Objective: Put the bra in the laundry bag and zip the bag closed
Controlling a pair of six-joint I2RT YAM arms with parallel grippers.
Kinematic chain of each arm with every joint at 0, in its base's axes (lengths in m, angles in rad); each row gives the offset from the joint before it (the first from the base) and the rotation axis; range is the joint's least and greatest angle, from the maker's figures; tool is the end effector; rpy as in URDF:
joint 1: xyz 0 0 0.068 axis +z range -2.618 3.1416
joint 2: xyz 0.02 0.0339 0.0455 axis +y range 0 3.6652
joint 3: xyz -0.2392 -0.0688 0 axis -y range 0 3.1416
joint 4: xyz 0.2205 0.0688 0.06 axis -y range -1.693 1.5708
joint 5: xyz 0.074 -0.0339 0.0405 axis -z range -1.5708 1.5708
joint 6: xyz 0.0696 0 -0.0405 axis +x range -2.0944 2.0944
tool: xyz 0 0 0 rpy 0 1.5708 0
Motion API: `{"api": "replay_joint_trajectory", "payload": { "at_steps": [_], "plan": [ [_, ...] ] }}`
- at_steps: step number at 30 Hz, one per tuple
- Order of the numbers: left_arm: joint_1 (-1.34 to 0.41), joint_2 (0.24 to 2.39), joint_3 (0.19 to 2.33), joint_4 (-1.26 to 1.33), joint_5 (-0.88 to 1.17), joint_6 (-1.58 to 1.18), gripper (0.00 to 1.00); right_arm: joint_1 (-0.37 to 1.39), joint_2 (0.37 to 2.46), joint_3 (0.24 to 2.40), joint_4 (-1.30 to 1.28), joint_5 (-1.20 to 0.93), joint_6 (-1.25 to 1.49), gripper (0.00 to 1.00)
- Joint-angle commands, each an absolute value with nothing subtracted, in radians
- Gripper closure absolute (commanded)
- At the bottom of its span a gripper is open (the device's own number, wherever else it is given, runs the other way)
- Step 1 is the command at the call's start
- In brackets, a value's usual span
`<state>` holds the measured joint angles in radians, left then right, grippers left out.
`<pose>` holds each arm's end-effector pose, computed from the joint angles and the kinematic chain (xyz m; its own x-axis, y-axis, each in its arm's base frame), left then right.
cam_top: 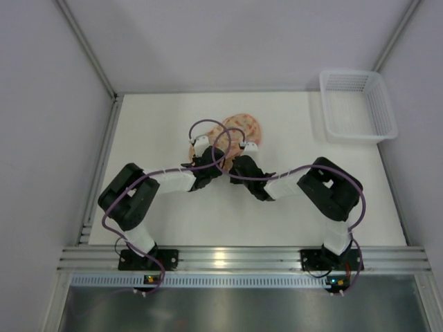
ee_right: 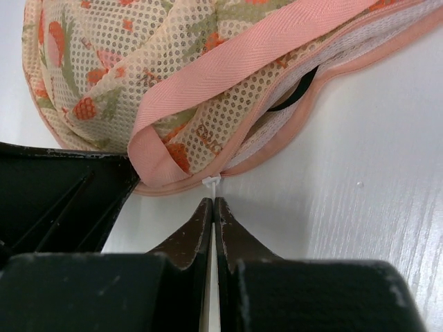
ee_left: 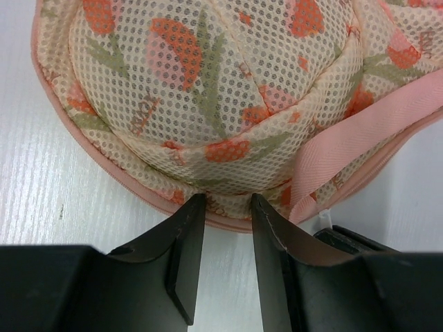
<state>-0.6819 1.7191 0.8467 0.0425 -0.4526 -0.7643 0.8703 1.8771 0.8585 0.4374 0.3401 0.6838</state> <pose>0.2795 -0.1877 0.1190 -0.6472 -0.2762 -0.7105 -0.1527 0.9601 -0.2342 0.2598 0.2722 0.1087 -0.6161 0.1932 -0.7636 -0.1958 0.9015 0.3860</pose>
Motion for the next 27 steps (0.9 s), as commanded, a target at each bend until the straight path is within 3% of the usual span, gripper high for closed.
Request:
{"api": "replay_joint_trajectory", "payload": {
  "at_steps": [1,27],
  "plan": [
    [-0.664,1.738,0.782,-0.072,-0.42,-0.836,0.61,0.868,1.868,0.856,0.445,0.376,0.605,1.0],
    [-0.574,1.663,0.732,-0.186,-0.403,-0.793,0.62,0.557,1.845,0.902,0.365,0.35,0.416,1.0]
  ]
}}
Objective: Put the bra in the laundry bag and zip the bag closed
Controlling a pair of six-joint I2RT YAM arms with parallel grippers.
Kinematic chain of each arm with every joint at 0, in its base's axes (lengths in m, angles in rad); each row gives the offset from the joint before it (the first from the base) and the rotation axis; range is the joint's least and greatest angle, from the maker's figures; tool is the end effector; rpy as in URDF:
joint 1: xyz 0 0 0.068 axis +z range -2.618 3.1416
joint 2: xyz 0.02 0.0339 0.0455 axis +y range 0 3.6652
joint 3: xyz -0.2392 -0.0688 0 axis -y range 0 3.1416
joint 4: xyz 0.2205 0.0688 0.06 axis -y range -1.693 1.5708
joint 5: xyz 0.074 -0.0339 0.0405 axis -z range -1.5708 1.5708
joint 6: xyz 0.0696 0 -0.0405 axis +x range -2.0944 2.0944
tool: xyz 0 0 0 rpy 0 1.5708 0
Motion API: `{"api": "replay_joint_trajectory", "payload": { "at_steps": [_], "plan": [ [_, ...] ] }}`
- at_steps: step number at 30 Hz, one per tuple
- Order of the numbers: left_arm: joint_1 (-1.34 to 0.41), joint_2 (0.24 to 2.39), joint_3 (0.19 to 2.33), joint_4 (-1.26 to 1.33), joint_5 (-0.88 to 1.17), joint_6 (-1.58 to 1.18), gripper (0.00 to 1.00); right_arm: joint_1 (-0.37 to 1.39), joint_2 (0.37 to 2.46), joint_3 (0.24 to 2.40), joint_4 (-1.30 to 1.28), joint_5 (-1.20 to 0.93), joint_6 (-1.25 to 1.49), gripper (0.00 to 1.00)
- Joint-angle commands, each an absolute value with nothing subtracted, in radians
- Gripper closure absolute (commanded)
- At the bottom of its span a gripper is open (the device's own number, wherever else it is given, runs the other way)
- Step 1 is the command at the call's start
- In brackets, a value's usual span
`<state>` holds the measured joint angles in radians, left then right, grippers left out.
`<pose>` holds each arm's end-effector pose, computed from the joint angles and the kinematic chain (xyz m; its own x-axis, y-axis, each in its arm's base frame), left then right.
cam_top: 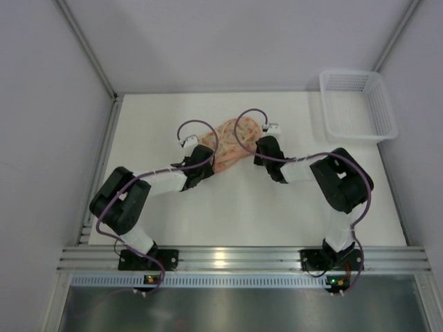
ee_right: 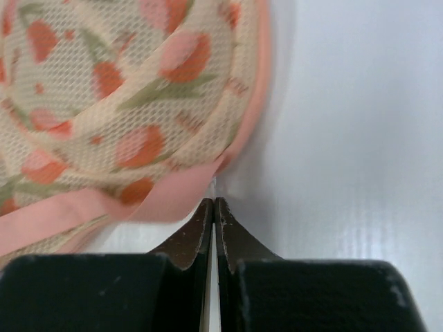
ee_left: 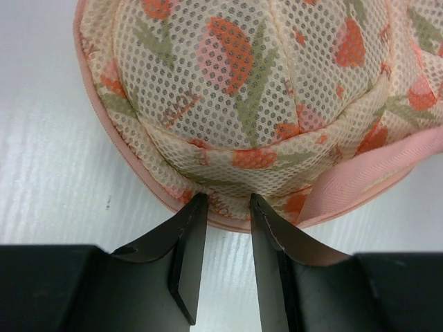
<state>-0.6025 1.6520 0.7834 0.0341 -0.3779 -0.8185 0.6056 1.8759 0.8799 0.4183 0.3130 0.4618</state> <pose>0.2788 -0.1606 0.1196 -0.6527 -0.3747 -0.6585 -0.2253 0.9258 -0.3035 0.3243 0.1984 0.1126 -0.5488 0.1356 -0.8249 -0.0950 0.9702 0.2227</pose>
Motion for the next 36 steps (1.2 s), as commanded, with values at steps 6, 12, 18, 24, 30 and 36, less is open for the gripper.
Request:
{"api": "replay_joint_trajectory", "payload": {
  "at_steps": [6,12,18,24,30,36],
  "plan": [
    [-0.532,1.652,0.732,-0.198,-0.385,-0.772,0.62,0.508,1.822,0.862,0.364,0.341,0.397,1.0],
    [-0.493,1.628,0.75,-0.224,-0.4,-0.713,0.62,0.502,1.769,0.79,0.391,0.285,0.394,1.0],
    [-0.404,1.643,0.791,-0.222,-0.391,-0.641,0.62,0.572,1.709,0.675,0.423,0.245,0.402,1.0],
    [-0.345,1.692,0.86,-0.227,-0.402,-0.592,0.61,0.708,1.663,0.586,0.449,0.235,0.488,1.0],
    [-0.291,1.753,0.942,-0.216,-0.399,-0.52,0.62,0.81,1.608,0.549,0.449,0.242,0.509,1.0],
    [-0.308,1.6,1.006,-0.213,-0.322,-0.479,0.61,0.865,1.62,0.604,0.417,0.27,0.575,1.0]
  ]
}}
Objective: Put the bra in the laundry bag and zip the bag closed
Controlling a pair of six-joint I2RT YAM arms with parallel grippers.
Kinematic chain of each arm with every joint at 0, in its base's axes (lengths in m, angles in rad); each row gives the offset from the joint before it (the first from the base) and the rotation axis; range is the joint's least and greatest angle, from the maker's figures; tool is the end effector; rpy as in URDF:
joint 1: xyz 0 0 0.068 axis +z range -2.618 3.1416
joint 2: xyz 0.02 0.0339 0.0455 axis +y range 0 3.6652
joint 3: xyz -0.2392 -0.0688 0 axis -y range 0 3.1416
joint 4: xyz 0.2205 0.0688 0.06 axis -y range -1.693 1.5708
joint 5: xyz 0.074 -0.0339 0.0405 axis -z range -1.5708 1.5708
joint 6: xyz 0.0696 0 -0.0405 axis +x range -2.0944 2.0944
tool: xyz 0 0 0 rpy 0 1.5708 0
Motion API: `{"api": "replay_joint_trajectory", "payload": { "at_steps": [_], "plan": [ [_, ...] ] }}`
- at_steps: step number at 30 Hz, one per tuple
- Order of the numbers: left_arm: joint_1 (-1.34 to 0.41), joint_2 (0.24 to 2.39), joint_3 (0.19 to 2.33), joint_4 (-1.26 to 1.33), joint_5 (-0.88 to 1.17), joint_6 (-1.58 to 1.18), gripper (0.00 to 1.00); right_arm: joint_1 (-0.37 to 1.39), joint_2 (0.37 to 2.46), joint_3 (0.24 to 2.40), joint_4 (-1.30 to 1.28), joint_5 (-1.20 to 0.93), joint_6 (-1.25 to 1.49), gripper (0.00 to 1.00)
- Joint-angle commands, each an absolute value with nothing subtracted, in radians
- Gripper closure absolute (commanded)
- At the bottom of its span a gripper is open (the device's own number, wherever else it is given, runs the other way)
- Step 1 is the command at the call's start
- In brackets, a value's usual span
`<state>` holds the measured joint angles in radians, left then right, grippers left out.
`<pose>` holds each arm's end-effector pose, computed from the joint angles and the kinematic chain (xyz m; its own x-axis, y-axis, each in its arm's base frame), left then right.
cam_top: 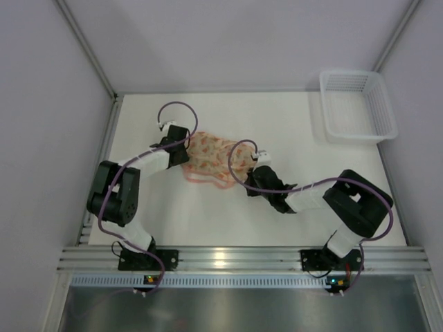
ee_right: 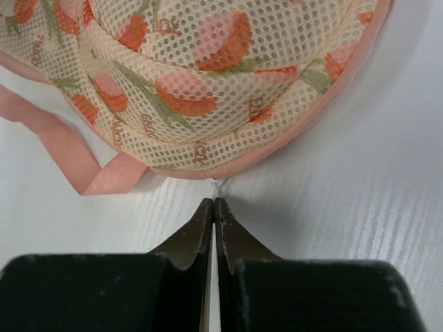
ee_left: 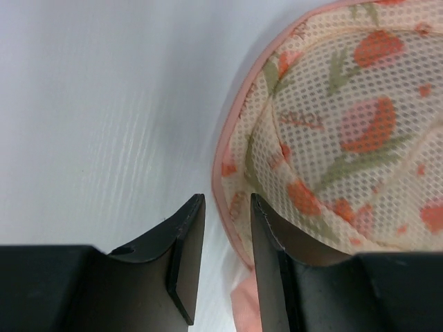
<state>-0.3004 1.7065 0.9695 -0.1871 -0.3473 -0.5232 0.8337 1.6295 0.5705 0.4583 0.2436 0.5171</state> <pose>0.3318 -0.0780 0.1355 -0.7015 -0.2745 -0.6577 -0.3096 0.9486 -0.0658 0.2215 0.2191 0.1094 -0.6194 0.0315 -0.7845 -0.3206 0.9020 0.2893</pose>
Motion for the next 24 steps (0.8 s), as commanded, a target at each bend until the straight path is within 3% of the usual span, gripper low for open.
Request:
{"api": "replay_joint_trajectory", "payload": {
  "at_steps": [1,8,14,24],
  "plan": [
    [-0.316,1.565,1.002,-0.215,-0.319,-0.473,0.61,0.867,1.635,0.61,0.432,0.261,0.587,1.0],
    [-0.449,1.37,0.962,-0.219,-0.304,-0.534,0.59,0.88,1.715,0.683,0.48,0.219,0.661,1.0],
    [-0.621,1.468,0.939,-0.171,-0.371,-0.655,0.6,0.893,1.717,0.689,0.502,0.256,0.704,1.0],
    [-0.683,1.597,0.905,-0.058,-0.354,-0.692,0.61,0.894,1.717,0.672,0.494,0.287,0.69,1.0]
  ]
}}
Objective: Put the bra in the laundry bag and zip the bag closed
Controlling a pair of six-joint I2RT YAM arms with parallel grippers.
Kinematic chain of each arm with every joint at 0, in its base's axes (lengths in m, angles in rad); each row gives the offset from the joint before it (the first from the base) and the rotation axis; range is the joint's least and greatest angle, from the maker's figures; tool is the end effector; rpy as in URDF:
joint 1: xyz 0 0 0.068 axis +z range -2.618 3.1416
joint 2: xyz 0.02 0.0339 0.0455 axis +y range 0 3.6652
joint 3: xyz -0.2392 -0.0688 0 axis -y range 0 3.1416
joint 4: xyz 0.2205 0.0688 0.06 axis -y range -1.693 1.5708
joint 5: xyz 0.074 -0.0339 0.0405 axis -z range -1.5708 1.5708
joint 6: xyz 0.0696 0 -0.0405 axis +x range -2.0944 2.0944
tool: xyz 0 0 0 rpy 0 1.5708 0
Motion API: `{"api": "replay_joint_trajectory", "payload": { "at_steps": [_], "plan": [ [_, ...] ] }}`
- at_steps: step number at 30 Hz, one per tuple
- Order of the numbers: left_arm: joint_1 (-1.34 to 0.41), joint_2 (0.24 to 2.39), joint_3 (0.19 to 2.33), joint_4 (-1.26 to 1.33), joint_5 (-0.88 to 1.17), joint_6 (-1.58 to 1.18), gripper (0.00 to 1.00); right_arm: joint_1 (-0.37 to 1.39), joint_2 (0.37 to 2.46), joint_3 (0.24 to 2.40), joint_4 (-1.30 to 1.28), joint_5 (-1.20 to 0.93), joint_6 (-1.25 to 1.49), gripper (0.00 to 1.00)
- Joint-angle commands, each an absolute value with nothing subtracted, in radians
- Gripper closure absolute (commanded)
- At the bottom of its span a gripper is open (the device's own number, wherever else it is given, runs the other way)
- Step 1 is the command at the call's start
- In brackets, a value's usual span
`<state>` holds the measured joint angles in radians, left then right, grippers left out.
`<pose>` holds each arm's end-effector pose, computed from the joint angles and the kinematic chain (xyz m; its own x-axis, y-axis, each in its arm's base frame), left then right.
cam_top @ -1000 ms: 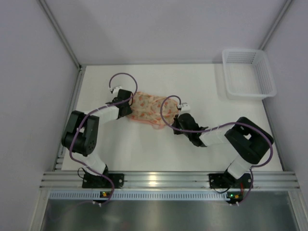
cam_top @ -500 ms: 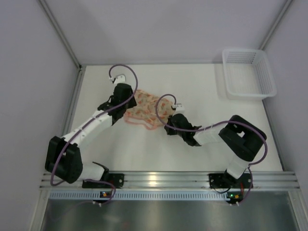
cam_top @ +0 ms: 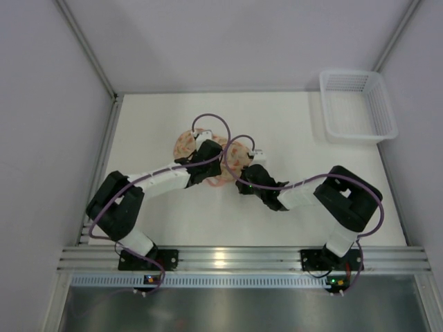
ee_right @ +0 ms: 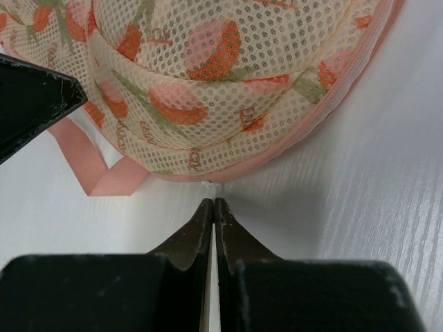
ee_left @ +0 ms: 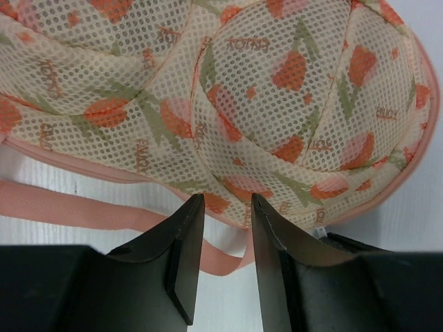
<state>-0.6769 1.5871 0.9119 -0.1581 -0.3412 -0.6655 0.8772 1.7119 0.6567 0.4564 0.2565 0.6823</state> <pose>0.2698 -0.1869 0.1584 -0.7100 -0.1759 -0.6819 -0.0299 0.9750 -0.2204 0.2254 0.2435 0.1084 -0.6642 0.1552 -0.7313 -0.2461 0.8783 0.4099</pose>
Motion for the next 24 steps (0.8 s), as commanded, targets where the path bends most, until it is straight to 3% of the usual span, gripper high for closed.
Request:
{"api": "replay_joint_trajectory", "payload": {
  "at_steps": [1,9,14,24],
  "plan": [
    [-0.684,1.603,0.902,-0.032,-0.347,-0.69,0.6,0.893,1.717,0.67,0.494,0.288,0.69,1.0],
    [-0.71,1.735,0.85,0.037,-0.388,-0.767,0.62,0.893,1.712,0.69,0.471,0.282,0.686,1.0],
    [-0.71,1.763,0.839,-0.072,-0.463,-0.851,0.63,0.89,1.703,0.683,0.446,0.304,0.664,1.0],
    [-0.695,1.718,0.767,-0.127,-0.469,-0.882,0.64,0.726,1.686,0.67,0.422,0.25,0.506,1.0]
  ]
}}
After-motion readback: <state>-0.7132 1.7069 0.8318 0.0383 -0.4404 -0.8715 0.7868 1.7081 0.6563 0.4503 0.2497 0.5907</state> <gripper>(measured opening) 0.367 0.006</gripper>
